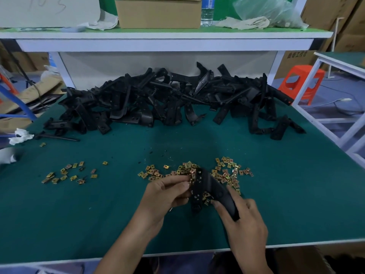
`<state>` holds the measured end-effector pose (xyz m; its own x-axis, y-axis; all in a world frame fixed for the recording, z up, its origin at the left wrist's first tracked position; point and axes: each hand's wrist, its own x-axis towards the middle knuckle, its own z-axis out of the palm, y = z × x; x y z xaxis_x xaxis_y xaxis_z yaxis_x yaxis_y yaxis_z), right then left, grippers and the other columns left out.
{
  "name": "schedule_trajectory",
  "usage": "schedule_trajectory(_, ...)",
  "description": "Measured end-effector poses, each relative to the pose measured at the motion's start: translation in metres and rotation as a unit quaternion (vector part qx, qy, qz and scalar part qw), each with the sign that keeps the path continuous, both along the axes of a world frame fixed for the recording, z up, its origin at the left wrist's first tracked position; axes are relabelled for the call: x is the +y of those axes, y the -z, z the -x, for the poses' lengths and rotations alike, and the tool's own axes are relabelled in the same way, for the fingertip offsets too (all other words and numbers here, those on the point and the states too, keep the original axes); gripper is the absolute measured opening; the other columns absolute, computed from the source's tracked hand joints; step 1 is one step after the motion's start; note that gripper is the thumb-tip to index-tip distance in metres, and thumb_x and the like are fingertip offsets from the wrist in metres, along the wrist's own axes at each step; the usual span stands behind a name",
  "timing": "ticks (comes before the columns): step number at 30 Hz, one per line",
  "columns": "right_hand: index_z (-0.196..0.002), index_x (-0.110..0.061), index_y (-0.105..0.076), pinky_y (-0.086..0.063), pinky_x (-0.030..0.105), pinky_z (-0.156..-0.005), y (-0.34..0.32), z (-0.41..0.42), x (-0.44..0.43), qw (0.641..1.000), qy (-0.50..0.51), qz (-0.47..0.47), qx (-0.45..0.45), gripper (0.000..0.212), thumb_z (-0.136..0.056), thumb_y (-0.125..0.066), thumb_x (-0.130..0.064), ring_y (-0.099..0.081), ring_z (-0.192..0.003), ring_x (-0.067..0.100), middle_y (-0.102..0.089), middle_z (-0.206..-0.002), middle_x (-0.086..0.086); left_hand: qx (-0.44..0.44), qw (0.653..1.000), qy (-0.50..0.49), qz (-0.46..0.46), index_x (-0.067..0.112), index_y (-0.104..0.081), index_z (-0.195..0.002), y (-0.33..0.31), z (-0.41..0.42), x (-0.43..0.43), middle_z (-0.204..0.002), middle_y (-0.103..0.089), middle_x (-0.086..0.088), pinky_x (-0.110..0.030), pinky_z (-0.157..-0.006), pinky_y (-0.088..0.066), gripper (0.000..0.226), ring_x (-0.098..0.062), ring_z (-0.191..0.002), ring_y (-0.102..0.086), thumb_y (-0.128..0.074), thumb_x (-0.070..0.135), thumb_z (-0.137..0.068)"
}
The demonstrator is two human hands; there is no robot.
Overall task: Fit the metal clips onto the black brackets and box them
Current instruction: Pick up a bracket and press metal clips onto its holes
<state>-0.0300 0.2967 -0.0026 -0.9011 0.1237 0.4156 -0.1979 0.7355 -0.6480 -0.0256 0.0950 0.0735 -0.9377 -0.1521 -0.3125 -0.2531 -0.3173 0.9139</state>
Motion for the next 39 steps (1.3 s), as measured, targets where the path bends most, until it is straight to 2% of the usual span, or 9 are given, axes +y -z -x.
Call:
schedule_trajectory(3,-0.131,-0.039,-0.063,-0.046,0.033,-0.052,0.001,0.001,0.000,1.000,0.006,-0.002,0.010,0.057,-0.078,-0.067,-0.059,-0.055,-0.065,0.017,-0.043,-0.082,-0.010,-0.011,1.000,0.009,0.017,0.017,-0.083,-0.090,0.001,-0.004,0.000,-0.089,-0.077,-0.012,-0.024,-0.065,-0.057,0.015,-0.017,-0.077,-0.072,-0.073,0.005,-0.089)
schedule_trajectory(10,-0.127,-0.033,-0.069,-0.044,0.033,-0.051,-0.001,0.001,-0.001,1.000,0.013,-0.019,0.009,0.055,-0.078,-0.066,-0.057,-0.058,-0.063,0.023,-0.045,-0.079,-0.006,-0.020,0.999,0.023,0.041,0.016,-0.082,-0.089,0.005,-0.009,0.006,-0.087,-0.076,-0.010,-0.024,-0.066,-0.056,0.013,-0.014,-0.076,-0.069,-0.074,0.007,-0.088)
schedule_trajectory(14,-0.126,-0.039,-0.067,-0.039,0.030,-0.052,-0.004,0.000,0.000,0.999,0.005,-0.042,-0.005,0.052,-0.079,-0.063,-0.060,-0.060,-0.065,0.022,-0.045,-0.080,-0.009,-0.009,0.999,0.027,0.036,0.012,-0.081,-0.089,0.006,-0.009,0.006,-0.088,-0.076,-0.015,-0.024,-0.064,-0.056,0.012,-0.017,-0.074,-0.069,-0.072,0.004,-0.089)
schedule_trajectory(21,-0.128,-0.042,-0.065,-0.040,0.031,-0.053,-0.006,-0.001,0.000,0.998,0.001,-0.047,-0.040,0.055,-0.080,-0.056,-0.068,-0.061,-0.070,0.020,-0.047,-0.081,-0.010,-0.006,1.000,0.016,0.011,0.004,-0.078,-0.091,0.008,-0.009,0.005,-0.085,-0.075,-0.017,-0.024,-0.060,-0.057,0.009,-0.018,-0.071,-0.069,-0.070,0.000,-0.090)
schedule_trajectory(26,-0.127,-0.042,-0.065,-0.042,0.031,-0.054,-0.008,-0.002,0.000,0.997,-0.003,-0.062,-0.048,0.057,-0.080,-0.050,-0.070,-0.062,-0.073,0.021,-0.047,-0.082,-0.011,0.006,0.998,0.046,0.045,0.008,-0.079,-0.092,0.009,-0.010,0.005,-0.084,-0.075,-0.012,-0.023,-0.062,-0.056,0.010,-0.016,-0.073,-0.068,-0.071,0.002,-0.089)
schedule_trajectory(31,-0.122,-0.037,-0.071,-0.045,0.032,-0.051,-0.010,-0.002,-0.001,0.997,-0.009,-0.075,-0.032,0.056,-0.078,-0.054,-0.067,-0.063,-0.070,0.022,-0.053,-0.080,-0.007,0.009,0.991,0.092,0.093,0.022,-0.069,-0.116,0.010,-0.008,-0.001,-0.083,-0.075,-0.007,-0.024,-0.065,-0.054,0.032,-0.016,-0.077,-0.070,-0.075,0.006,-0.088)
schedule_trajectory(35,-0.120,-0.035,-0.073,-0.048,0.034,-0.050,-0.010,-0.002,0.000,0.997,-0.012,-0.072,-0.031,0.056,-0.077,-0.055,-0.066,-0.062,-0.068,0.022,-0.054,-0.079,-0.005,0.014,0.984,0.148,0.101,0.026,-0.067,-0.118,0.011,-0.004,0.000,-0.081,-0.074,-0.003,-0.022,-0.068,-0.053,0.034,-0.013,-0.080,-0.071,-0.075,0.010,-0.088)
schedule_trajectory(39,-0.121,-0.037,-0.071,-0.048,0.035,-0.052,-0.010,-0.002,0.000,0.997,-0.009,-0.063,-0.042,0.055,-0.078,-0.055,-0.066,-0.062,-0.070,0.022,-0.053,-0.080,-0.007,0.017,0.980,0.156,0.119,0.029,-0.068,-0.116,0.012,-0.002,-0.001,-0.085,-0.076,-0.002,-0.021,-0.070,-0.053,0.031,-0.012,-0.082,-0.071,-0.074,0.014,-0.090)
